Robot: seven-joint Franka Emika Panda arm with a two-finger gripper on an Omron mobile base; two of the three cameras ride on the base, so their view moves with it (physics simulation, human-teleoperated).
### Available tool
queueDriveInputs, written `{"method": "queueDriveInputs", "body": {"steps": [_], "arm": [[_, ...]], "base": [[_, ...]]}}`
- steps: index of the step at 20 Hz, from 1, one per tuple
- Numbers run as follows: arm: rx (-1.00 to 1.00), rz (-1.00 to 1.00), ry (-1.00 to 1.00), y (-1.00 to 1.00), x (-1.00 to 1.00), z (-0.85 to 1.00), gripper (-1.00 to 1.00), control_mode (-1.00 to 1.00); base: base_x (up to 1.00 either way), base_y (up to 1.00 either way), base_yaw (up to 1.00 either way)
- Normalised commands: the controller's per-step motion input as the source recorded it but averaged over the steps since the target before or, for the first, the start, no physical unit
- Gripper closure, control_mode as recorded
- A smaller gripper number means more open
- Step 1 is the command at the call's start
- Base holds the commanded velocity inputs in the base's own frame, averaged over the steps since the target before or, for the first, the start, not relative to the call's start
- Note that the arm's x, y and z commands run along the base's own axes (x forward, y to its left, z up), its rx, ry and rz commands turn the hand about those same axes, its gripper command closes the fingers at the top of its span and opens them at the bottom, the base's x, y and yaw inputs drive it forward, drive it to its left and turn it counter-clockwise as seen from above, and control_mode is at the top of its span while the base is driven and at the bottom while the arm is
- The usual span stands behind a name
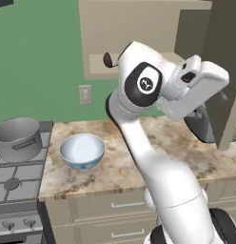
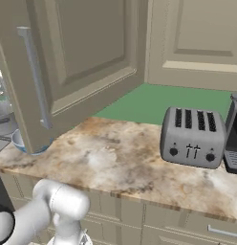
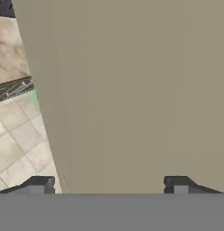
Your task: Open the cabinet and move the ladle to the pot. Then close the cabinet.
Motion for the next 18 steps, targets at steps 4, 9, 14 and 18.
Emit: {"method": "queueDriveInputs", "body": {"steps": [4, 9, 14, 18], "arm": [[0.05, 0.03, -0.21, -0.99, -0.09, 0.0, -1.0, -1.0], [0.0, 0.07, -0.24, -0.73, 0.0, 0.0, -1.0, -1.0], [0.02, 0.11, -0.39, -0.36, 0.0, 0.0, -1.0, -1.0], [0.0, 0.21, -0.7, 0.37, -0.04, -0.11, -1.0, -1.0]], "base": [[0.0, 0.0, 0.0], [0.0, 0.0, 0.0], [0.0, 0.0, 0.0], [0.0, 0.0, 0.0]]}}
